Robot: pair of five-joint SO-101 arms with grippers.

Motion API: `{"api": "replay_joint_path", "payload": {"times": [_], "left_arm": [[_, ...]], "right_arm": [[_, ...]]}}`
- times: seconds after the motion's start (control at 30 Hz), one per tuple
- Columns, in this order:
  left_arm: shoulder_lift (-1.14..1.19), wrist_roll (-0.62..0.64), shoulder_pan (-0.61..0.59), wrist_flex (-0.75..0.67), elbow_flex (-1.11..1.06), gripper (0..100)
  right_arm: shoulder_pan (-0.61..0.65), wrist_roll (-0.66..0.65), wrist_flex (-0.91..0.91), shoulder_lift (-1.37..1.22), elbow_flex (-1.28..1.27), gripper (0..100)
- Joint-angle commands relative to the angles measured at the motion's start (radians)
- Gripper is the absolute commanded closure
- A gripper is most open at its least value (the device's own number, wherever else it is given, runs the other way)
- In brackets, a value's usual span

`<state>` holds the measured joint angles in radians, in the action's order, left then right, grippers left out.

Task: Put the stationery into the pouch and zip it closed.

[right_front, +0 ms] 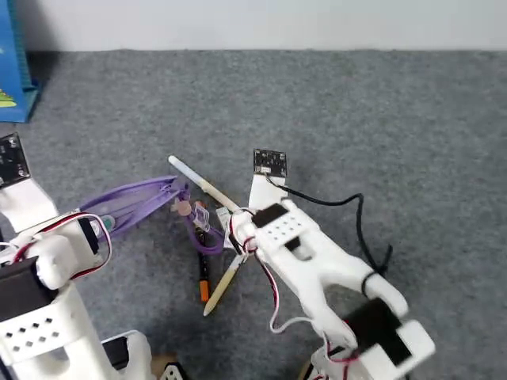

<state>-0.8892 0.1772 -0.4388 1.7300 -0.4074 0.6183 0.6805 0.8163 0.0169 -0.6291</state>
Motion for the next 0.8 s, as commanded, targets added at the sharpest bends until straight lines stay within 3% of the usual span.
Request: {"api": "replay_joint_path", "payload": {"times": [0.0, 0.2, 0.4, 0.5, 0.77], "left_arm": [[0.003, 0.011, -0.002, 0.008, 0.039, 99], [0.003, 0.011, -0.003, 0.008, 0.038, 99], [0.003, 0.011, 0.0, 0.008, 0.038, 99], [0.003, 0.011, -0.002, 0.008, 0.038, 99], [0.003, 0.011, -0.002, 0.008, 0.038, 99]], "right_arm": [[-0.031, 0.015, -0.015, -0.073, 0.109, 75.3], [-0.102, 0.055, -0.01, -0.203, 0.181, 77.5], [-0.105, 0.041, -0.004, -0.228, 0.18, 99.8], [-0.107, 0.038, 0.01, -0.202, 0.175, 96.4], [-0.107, -0.011, 0.137, -0.048, 0.175, 99.1]]}}
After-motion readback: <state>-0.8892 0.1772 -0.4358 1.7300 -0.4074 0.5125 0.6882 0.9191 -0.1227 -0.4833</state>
